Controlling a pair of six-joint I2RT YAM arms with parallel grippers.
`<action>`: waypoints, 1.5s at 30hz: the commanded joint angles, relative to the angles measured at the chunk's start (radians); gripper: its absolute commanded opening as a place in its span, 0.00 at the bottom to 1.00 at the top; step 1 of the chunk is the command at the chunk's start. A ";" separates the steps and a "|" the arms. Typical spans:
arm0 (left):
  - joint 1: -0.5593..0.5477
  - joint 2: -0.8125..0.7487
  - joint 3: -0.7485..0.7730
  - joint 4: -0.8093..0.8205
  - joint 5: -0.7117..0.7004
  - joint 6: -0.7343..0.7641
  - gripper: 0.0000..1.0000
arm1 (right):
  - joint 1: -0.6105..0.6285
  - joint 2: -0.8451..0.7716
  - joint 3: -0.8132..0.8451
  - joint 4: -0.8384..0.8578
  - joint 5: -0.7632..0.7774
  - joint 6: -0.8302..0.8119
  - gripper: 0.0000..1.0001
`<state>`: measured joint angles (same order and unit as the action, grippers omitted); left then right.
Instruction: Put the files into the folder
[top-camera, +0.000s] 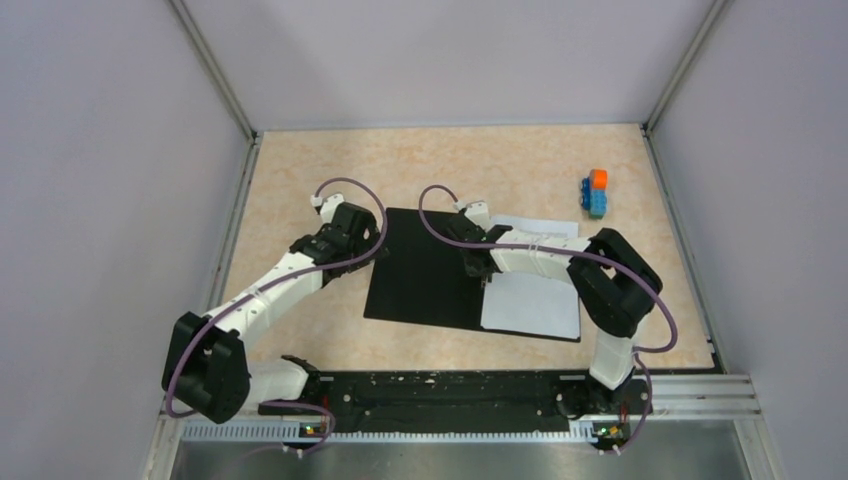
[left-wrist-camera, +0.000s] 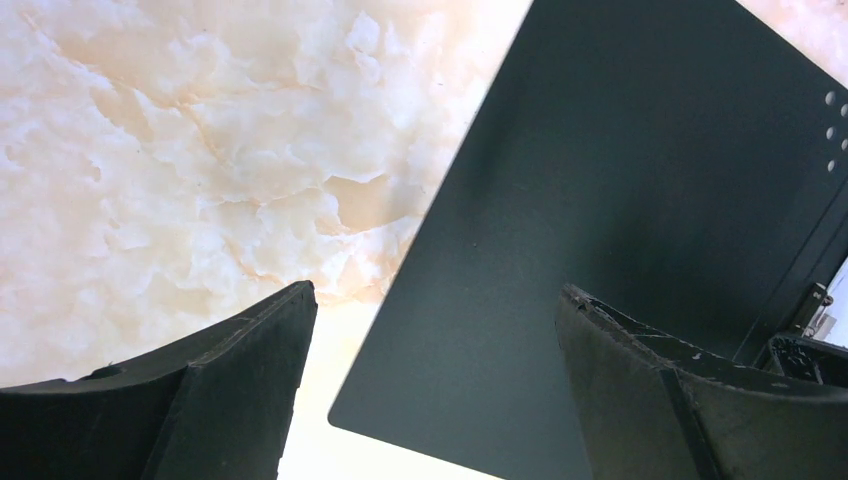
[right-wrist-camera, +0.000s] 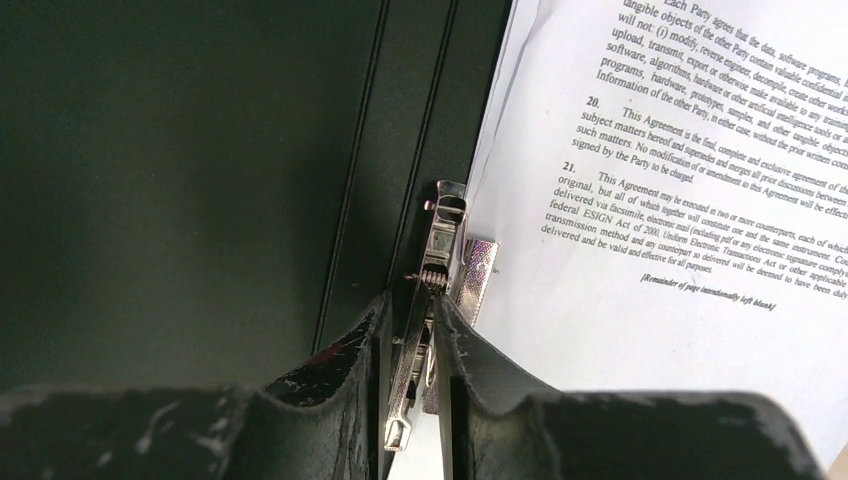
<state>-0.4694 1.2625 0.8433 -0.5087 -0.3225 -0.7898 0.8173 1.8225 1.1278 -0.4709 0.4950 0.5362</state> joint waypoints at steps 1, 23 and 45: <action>0.016 -0.010 -0.011 0.019 -0.017 0.003 0.94 | 0.024 0.033 0.020 -0.003 0.036 0.022 0.20; 0.113 0.058 -0.200 0.323 0.378 0.083 0.94 | -0.076 -0.204 -0.064 0.084 -0.166 -0.020 0.00; 0.143 0.072 -0.254 0.534 0.712 0.021 0.96 | -0.112 -0.308 -0.050 0.049 -0.200 -0.048 0.00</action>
<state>-0.3313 1.3361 0.5919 -0.0990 0.2726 -0.7345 0.7166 1.5749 1.0470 -0.4557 0.2989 0.4911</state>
